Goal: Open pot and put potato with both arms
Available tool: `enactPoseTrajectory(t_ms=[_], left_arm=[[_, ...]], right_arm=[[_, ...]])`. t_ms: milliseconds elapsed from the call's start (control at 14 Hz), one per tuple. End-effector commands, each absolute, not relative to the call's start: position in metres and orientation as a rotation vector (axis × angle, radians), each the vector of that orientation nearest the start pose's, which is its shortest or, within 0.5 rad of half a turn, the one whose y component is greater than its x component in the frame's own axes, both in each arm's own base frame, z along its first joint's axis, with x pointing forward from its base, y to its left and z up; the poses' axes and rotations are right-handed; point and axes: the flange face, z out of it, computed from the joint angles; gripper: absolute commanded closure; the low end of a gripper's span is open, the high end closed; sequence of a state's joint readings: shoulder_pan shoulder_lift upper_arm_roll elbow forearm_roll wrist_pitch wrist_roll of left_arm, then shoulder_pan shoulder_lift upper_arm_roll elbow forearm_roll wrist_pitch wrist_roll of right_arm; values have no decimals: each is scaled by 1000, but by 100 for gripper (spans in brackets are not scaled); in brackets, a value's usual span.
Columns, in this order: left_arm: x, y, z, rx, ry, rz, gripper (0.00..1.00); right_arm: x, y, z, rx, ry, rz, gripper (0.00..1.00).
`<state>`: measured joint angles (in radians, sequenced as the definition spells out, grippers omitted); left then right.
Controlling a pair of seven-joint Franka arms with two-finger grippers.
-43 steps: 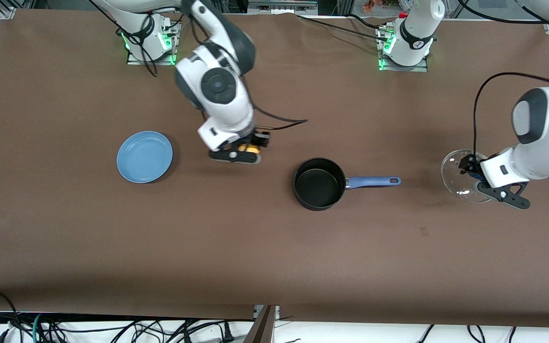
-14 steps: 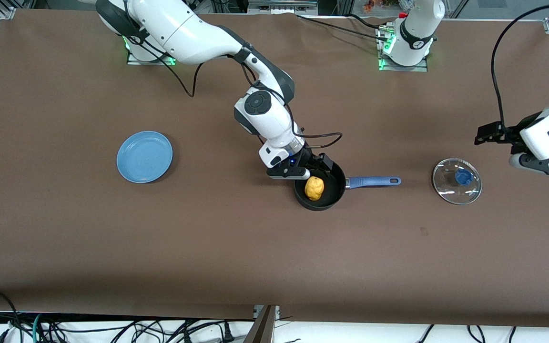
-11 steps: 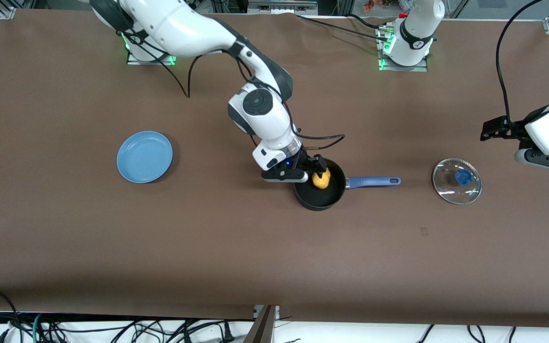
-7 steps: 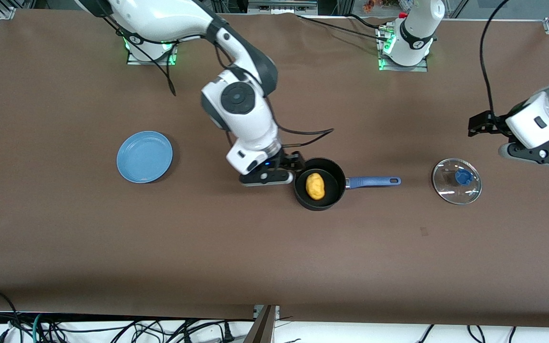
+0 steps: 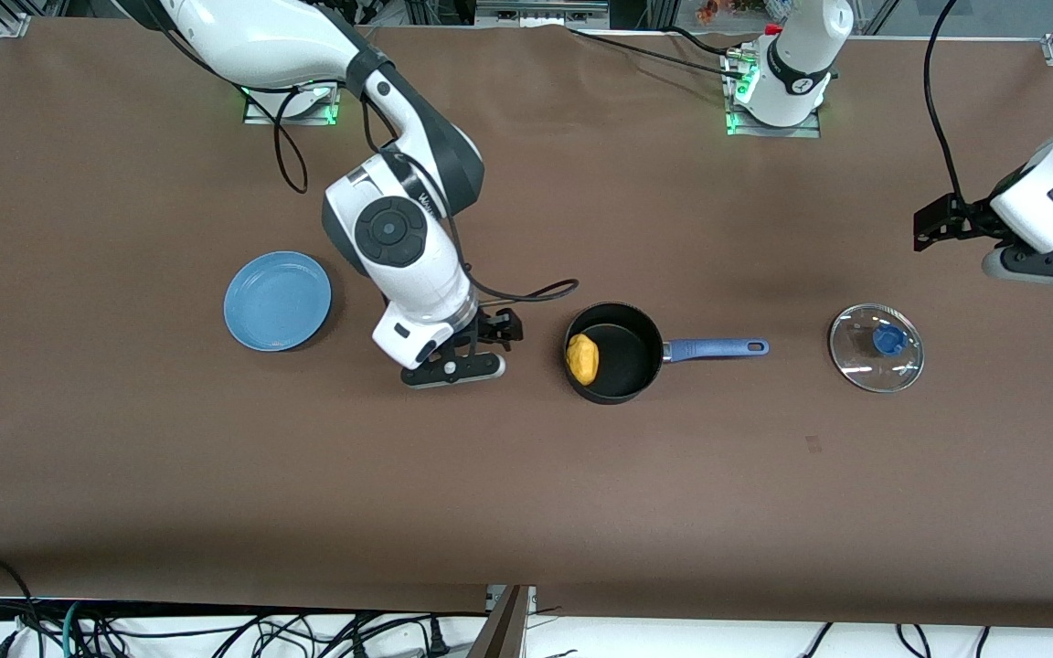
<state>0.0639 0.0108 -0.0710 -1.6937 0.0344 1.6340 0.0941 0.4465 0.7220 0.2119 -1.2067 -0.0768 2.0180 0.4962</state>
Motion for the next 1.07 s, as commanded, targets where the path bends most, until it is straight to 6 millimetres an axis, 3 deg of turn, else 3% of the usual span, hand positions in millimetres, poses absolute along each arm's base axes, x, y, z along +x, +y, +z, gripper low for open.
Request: enactPoseTrajectory(t_ms=[0,214,357,571,714,857,1000], left_arm=[[531,18,561,-3154,130,-14,0],[547,15,556,-3159,136,-22,0],[551,13,554,-3158,141,-5,0],[538,9,586,-3155,149,8,0],[541,-3,585,-3136,175,24,0],[547,-1,584,-3112,185,33,0],[550,5,581,-3116,161,40,0]], right_arm=[[637,386,377,-3089,-272,-27,0],[650,327,418,-3125,-380,3,0],[652,268,452,-3151,-313,61,0],[619,205,500,-3196,-189,60,0],[604,175,535,-3196,-145,17,0],[579,146,592,-3208,-74,-53,0],[561,130,611,-3227,-32,-54,0]])
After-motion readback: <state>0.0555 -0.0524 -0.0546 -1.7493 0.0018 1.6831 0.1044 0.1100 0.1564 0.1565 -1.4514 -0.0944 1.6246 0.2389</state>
